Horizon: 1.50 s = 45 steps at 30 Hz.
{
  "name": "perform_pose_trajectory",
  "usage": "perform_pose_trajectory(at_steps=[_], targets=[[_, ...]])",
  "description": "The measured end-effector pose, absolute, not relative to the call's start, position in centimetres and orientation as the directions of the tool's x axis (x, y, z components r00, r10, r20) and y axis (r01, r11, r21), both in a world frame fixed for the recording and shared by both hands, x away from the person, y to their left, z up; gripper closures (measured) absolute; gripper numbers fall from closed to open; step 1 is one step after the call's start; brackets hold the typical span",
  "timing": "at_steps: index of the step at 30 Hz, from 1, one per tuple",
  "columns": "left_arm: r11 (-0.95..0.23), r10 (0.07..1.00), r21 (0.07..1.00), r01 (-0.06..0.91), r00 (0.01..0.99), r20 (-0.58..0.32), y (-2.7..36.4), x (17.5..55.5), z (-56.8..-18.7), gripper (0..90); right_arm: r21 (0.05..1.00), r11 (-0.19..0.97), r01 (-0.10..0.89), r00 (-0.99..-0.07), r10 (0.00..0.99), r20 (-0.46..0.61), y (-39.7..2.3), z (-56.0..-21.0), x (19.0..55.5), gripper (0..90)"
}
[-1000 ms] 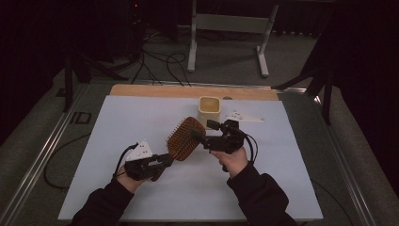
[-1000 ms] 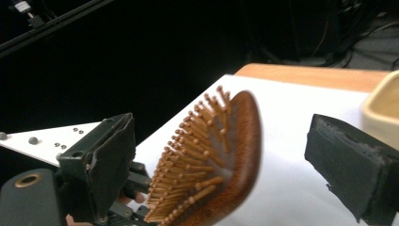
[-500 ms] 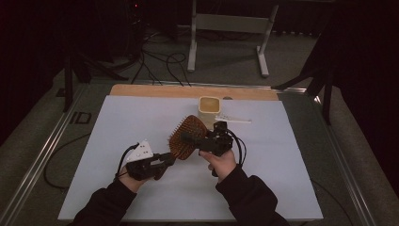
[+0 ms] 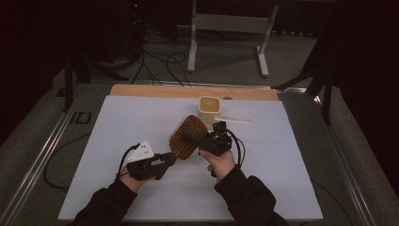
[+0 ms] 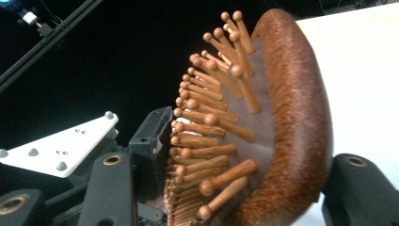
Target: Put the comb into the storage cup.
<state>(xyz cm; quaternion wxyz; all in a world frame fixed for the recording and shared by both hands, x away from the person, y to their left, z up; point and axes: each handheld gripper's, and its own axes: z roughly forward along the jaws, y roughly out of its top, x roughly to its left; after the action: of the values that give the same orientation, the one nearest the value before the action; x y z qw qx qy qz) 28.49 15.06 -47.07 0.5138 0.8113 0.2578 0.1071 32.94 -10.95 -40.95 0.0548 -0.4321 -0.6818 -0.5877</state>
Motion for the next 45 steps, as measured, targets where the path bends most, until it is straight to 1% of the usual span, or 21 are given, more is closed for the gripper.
perform_pose_trajectory(at_steps=[3,11,16,21,22,23,25,27,28,32,34,38,41,45], targets=[[-0.342,0.529,0.889,0.306,0.844,-0.087,15.1,28.5,-47.1,74.0,0.747,-0.077,0.66,-0.616,0.514,0.597,-11.0,-40.9,33.0,44.9],[-0.342,0.523,0.887,0.309,0.847,-0.093,15.0,28.5,-47.2,74.1,0.763,-0.052,0.644,-0.637,0.516,0.573,-10.8,-40.6,32.7,49.4],[-0.344,0.519,0.883,0.318,0.848,-0.104,14.9,28.6,-47.2,74.0,0.759,-0.061,0.648,-0.629,0.519,0.579,-10.8,-40.6,32.7,50.8],[-0.344,0.505,0.875,0.34,0.853,-0.133,14.9,28.9,-47.3,73.4,0.76,-0.056,0.647,-0.632,0.519,0.576,-10.8,-40.6,32.8,51.5],[-0.342,0.508,0.878,0.335,0.852,-0.127,15.0,28.9,-47.2,73.0,0.76,-0.052,0.648,-0.632,0.519,0.575,-10.8,-40.5,32.8,51.6],[-0.34,0.509,0.878,0.337,0.851,-0.13,15.0,28.9,-47.2,71.6,0.763,-0.053,0.644,-0.636,0.518,0.573,-10.8,-40.5,32.8,51.7],[-0.358,0.516,0.865,0.352,0.847,-0.131,15.0,29.0,-47.3,60.8,0.774,-0.052,0.631,-0.645,0.519,0.56,-10.9,-40.2,32.7,51.8],[-0.349,0.521,0.866,0.359,0.842,-0.139,15.2,29.1,-47.4,58.6,0.781,-0.058,0.622,-0.651,0.516,0.557,-11.1,-39.8,32.7,51.9],[-0.351,0.521,0.86,0.37,0.841,-0.149,15.3,29.2,-47.4,54.5,0.786,-0.059,0.615,-0.655,0.517,0.552,-11.2,-39.6,32.7,51.8],[-0.351,0.527,0.848,0.397,0.832,-0.171,15.6,29.5,-47.6,48.0,0.803,-0.056,0.593,-0.667,0.525,0.529,-11.6,-38.7,32.8,51.8],[-0.343,0.533,0.85,0.399,0.828,-0.173,15.7,29.6,-47.6,46.6,0.807,-0.055,0.588,-0.669,0.527,0.524,-11.9,-38.3,32.8,51.8],[-0.343,0.538,0.849,0.403,0.825,-0.174,16.0,29.6,-47.6,40.1,0.813,-0.064,0.579,-0.671,0.529,0.519,-12.4,-37.6,33.0,51.7],[-0.352,0.547,0.844,0.404,0.821,-0.166,16.1,29.6,-47.6,32.5,0.818,-0.069,0.571,-0.674,0.53,0.515,-12.8,-37.1,33.1,51.7],[-0.366,0.551,0.838,0.404,0.82,-0.154,16.2,29.6,-47.7,25.2,0.83,-0.068,0.553,-0.682,0.535,0.498,-13.2,-36.4,33.2,51.7]])
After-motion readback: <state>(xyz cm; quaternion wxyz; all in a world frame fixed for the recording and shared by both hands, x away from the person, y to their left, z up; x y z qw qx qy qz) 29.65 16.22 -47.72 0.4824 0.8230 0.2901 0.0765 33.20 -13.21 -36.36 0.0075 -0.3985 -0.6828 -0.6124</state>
